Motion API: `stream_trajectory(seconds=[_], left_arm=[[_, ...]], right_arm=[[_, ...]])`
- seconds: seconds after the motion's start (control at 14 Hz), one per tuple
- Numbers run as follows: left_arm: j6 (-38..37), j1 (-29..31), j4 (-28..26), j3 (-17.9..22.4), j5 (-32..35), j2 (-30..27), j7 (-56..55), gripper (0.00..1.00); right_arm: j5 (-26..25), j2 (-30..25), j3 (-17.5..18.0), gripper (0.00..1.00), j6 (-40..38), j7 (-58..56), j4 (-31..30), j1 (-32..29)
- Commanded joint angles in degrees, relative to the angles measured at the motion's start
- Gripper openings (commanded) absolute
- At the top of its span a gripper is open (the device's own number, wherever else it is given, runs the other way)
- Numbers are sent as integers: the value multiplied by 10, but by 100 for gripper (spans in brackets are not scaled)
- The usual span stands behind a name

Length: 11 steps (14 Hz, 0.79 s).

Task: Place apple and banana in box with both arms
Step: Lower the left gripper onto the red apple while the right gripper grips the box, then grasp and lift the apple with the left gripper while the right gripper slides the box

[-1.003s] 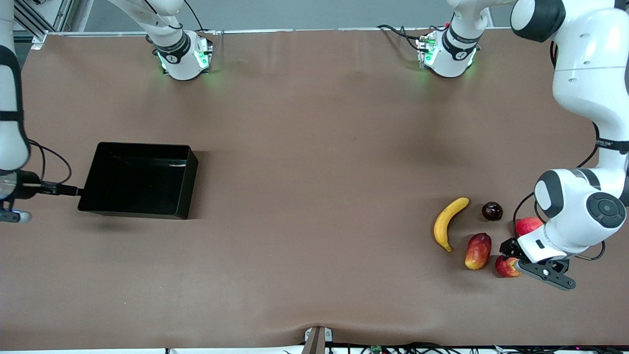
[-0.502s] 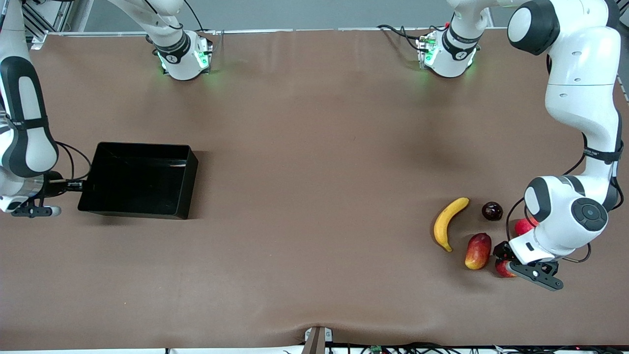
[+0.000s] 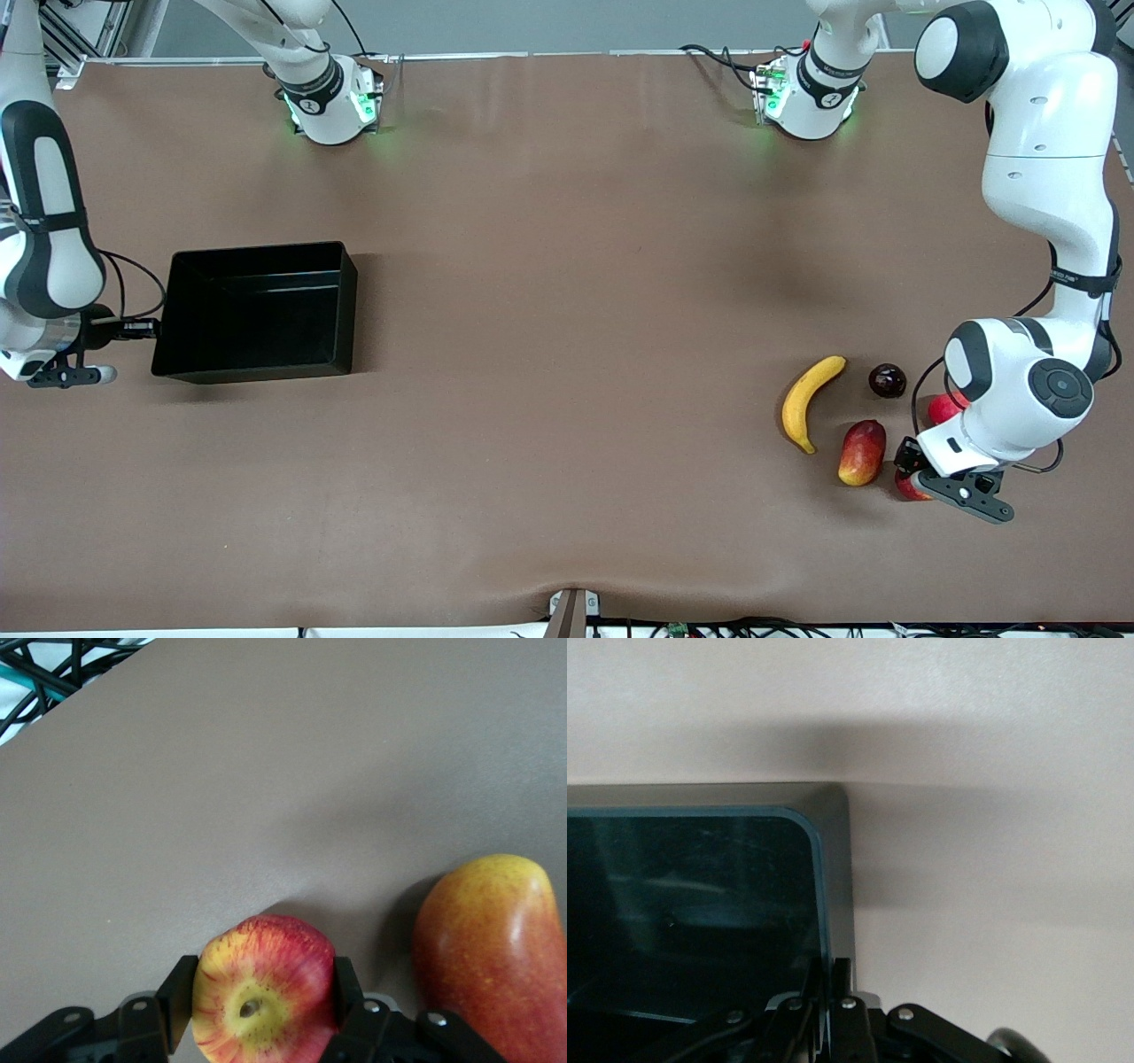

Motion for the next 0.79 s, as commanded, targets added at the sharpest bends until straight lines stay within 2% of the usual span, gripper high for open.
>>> stream_trajectory(seconds=[0.0,0.07,0.14,0.29,0.43,0.72], left_arm=[[1,2,11,-2,4,-6,-3,11],[-4,2,11,-4,3,-14,-3,3],[-10,3,10,-5,3,-20,-3,1],[-47,-2,11,-7,3,-43,-4,0],[-84,-1,11,-30,-2,-68,-14,0],[-150,-10,7,-43,-1,-116,-51,0]], right_arm=[[1,-10,9,0,-102,1,81,4],[8,-12,10,0,-120,1,90,12],[31,-13,10,0,-133,6,94,18],[74,-19,11,0,-172,51,93,26],[108,-32,11,0,-207,76,87,59],[124,-75,12,0,-227,237,61,161]])
